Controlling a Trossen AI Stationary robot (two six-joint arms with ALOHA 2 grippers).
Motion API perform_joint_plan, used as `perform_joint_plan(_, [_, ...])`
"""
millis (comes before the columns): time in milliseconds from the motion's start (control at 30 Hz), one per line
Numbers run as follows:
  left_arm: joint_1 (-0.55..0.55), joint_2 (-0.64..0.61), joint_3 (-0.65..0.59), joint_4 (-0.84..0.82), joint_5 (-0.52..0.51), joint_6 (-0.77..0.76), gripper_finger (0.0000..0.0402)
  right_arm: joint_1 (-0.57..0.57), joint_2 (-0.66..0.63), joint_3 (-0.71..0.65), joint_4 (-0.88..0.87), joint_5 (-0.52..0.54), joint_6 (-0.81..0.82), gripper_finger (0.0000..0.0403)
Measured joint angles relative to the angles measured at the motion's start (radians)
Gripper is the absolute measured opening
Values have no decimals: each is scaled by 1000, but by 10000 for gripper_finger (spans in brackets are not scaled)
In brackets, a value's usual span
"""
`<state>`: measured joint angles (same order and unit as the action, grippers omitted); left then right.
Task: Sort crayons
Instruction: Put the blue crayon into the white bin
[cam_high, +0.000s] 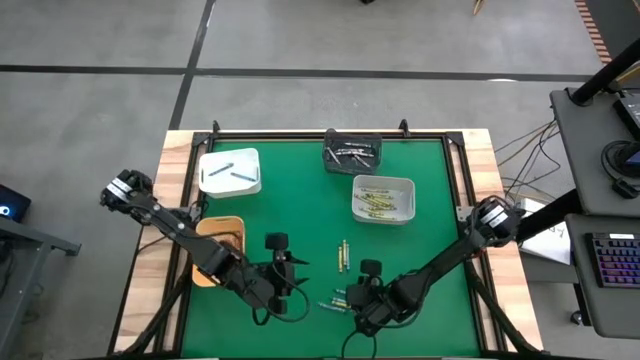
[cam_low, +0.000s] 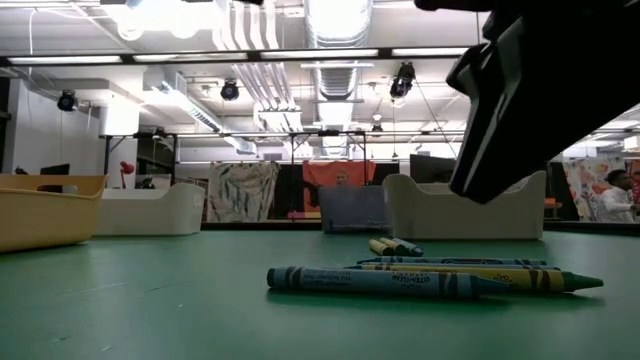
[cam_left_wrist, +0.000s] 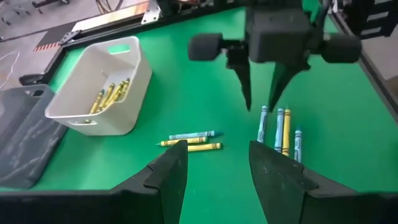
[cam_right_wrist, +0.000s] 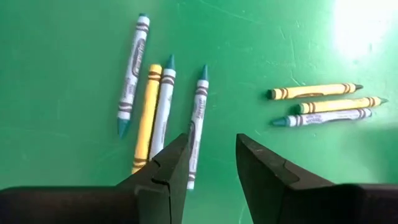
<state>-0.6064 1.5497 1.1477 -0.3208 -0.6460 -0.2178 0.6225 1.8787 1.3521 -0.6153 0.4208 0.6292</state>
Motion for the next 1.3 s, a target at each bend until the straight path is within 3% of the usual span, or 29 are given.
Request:
perform_joint_plan(367, [-9,-107,0,-15,-2,-30,154,-14,8,-65,141,-1,-45,123])
perform_joint_plan(933, [-13,-114,0,-11,-1,-82,154,-26,4,-271,391,-6,-46,119])
perform_joint_plan(1300, [-17,-46,-83,209,-27,-61,154,-47,-8,-330,479,-7,-134,17])
